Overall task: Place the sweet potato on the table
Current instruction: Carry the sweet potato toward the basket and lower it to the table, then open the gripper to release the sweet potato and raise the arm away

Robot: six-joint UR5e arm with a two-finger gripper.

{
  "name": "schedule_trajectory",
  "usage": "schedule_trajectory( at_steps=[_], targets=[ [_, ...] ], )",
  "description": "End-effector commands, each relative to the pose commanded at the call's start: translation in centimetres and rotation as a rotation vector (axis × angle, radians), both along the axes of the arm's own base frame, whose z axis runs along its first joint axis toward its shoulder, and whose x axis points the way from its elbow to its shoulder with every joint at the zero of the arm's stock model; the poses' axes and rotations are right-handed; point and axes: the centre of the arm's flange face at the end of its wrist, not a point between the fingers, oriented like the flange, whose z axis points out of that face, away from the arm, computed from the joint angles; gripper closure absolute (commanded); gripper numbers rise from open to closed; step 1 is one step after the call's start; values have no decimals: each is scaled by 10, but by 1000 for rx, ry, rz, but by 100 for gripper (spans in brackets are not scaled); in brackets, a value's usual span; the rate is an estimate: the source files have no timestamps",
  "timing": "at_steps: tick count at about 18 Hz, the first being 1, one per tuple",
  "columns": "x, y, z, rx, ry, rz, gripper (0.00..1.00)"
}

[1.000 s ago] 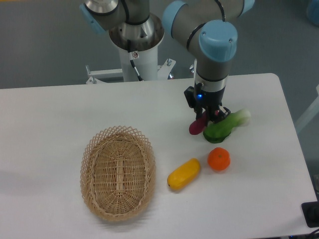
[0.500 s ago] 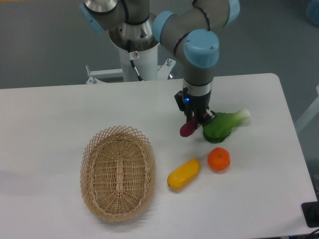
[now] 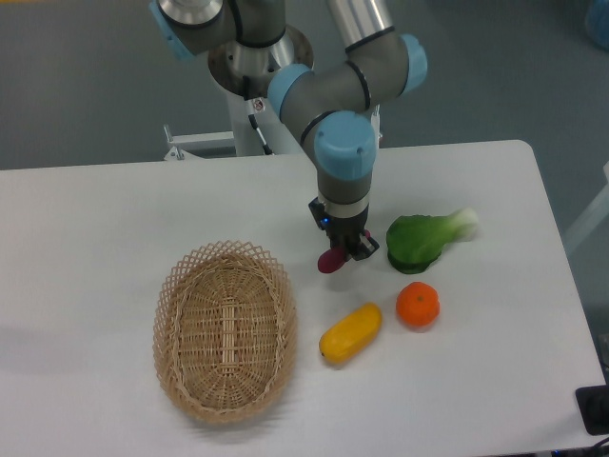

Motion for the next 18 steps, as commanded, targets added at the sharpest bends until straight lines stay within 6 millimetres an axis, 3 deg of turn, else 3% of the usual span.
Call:
schedule_trajectory(
  at_steps=[10, 11, 13, 14, 18],
  targets=[
    [-1, 7, -6, 2, 2, -8, 65],
    [-2, 8, -6, 3, 6, -8, 59],
    [-4, 8, -3, 6, 11, -6, 11],
    [-6, 11, 3, 15, 21, -8, 0],
    [-20, 21, 31, 53, 69, -6, 0]
  ],
)
